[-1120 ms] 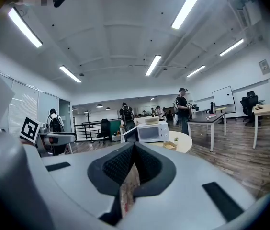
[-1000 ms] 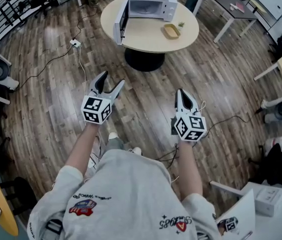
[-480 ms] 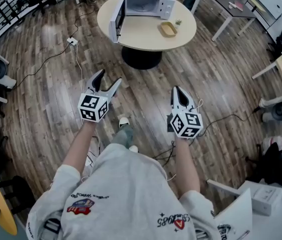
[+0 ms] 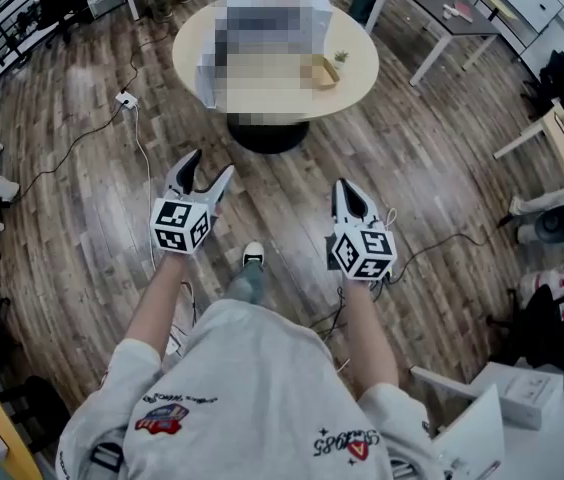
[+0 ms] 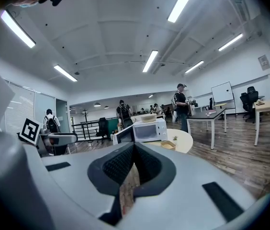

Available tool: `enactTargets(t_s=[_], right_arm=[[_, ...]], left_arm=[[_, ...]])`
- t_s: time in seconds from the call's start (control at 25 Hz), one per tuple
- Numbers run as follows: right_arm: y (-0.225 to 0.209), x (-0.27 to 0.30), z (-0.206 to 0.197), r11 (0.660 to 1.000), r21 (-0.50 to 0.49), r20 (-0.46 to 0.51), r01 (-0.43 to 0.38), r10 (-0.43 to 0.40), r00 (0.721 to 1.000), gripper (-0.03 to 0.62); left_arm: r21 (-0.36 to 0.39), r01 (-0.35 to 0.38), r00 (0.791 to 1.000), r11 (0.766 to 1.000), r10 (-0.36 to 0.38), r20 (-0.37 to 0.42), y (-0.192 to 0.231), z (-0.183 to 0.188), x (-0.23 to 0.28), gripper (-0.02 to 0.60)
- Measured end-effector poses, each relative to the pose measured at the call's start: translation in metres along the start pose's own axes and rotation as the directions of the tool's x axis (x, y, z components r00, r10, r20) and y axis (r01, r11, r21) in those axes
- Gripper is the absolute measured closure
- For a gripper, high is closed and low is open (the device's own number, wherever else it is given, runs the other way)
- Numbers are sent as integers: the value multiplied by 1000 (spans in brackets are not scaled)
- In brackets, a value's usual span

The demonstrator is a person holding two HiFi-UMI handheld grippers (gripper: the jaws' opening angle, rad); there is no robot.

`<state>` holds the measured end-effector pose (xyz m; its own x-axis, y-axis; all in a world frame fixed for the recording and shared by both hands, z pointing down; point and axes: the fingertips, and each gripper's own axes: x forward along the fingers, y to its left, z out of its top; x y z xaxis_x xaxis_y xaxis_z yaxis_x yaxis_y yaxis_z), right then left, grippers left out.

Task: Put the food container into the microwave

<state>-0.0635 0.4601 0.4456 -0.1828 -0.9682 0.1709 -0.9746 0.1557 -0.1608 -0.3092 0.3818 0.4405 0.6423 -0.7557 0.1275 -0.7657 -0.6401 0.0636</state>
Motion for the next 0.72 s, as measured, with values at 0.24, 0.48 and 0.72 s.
enactTargets(t_s=[0.24, 0.48, 0.72], right_arm=[[-30, 68, 18, 1000, 10, -10, 19, -19, 1000, 602], [-44, 140, 32, 997, -74, -36, 13, -15, 999, 602], [-57, 207, 43, 990, -139, -48, 20, -27, 998, 602]], left_arm=[[-36, 11, 1000, 999, -11, 3, 35, 9, 74, 279], [-23, 39, 999, 999, -39, -6, 67, 19, 149, 279], [-29, 65, 998, 997, -65, -23, 103, 20, 218, 281]])
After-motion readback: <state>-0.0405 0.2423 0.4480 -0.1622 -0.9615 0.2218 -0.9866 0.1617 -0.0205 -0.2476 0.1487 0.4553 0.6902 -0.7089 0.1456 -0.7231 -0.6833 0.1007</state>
